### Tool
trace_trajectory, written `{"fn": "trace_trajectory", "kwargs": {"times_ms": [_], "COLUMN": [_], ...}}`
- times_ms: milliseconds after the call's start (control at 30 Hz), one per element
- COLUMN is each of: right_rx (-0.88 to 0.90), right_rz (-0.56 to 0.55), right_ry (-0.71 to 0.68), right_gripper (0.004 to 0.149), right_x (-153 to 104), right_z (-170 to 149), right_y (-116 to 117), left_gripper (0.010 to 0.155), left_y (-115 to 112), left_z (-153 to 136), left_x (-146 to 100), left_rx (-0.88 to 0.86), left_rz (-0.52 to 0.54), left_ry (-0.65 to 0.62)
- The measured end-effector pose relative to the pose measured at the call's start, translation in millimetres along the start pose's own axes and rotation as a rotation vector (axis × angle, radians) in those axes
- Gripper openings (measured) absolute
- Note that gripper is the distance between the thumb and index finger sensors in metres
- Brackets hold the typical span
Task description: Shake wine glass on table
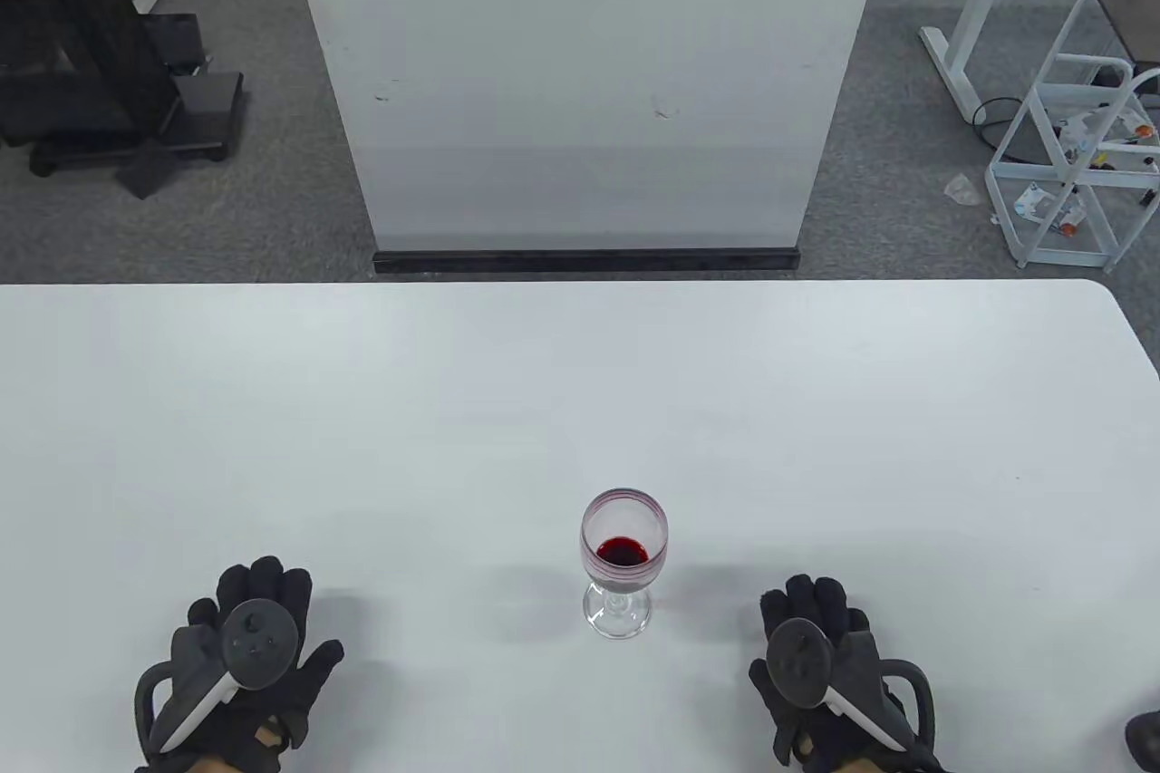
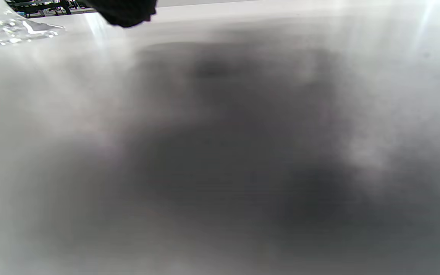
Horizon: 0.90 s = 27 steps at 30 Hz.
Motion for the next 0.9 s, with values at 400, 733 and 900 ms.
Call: {"fn": "trace_trajectory", "kwargs": {"times_ms": [400,733,900], "right_rx": [0.01,0.13,0.291], "right_rz": [0.001,-0.02,-0.017], "right_ry": [0.0,-0.004,-0.025], "right_gripper": [0.073,0.07,0.065], "right_x": [-0.9,1.5,9.4], "right_z": [-0.6,-2.6,7.3], "right_y": [0.3,-17.2,-43.3], "left_gripper": [0.078,0.078,0.078], "left_y": [-0.4,-0.5,-1.1], "left_z": [-0.1,0.2,1.3], "left_x": [-0.3,0.1,0.3], "left_rx": [0.0,-0.008,-0.007], "left_rz": [0.002,-0.001,-0.005], "left_ry": [0.001,-0.009,-0.02]}}
Point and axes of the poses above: the tracker on the back of each hand, its own z axis roughly to the thumb side, its own x axis roughly from the wrist to the fingertips, y = z × x, the point moved 5 cm from there along x, roughly from the wrist to the fingertips, and after that the axes turned 4 degrees about -z, right-handed, at the moved point
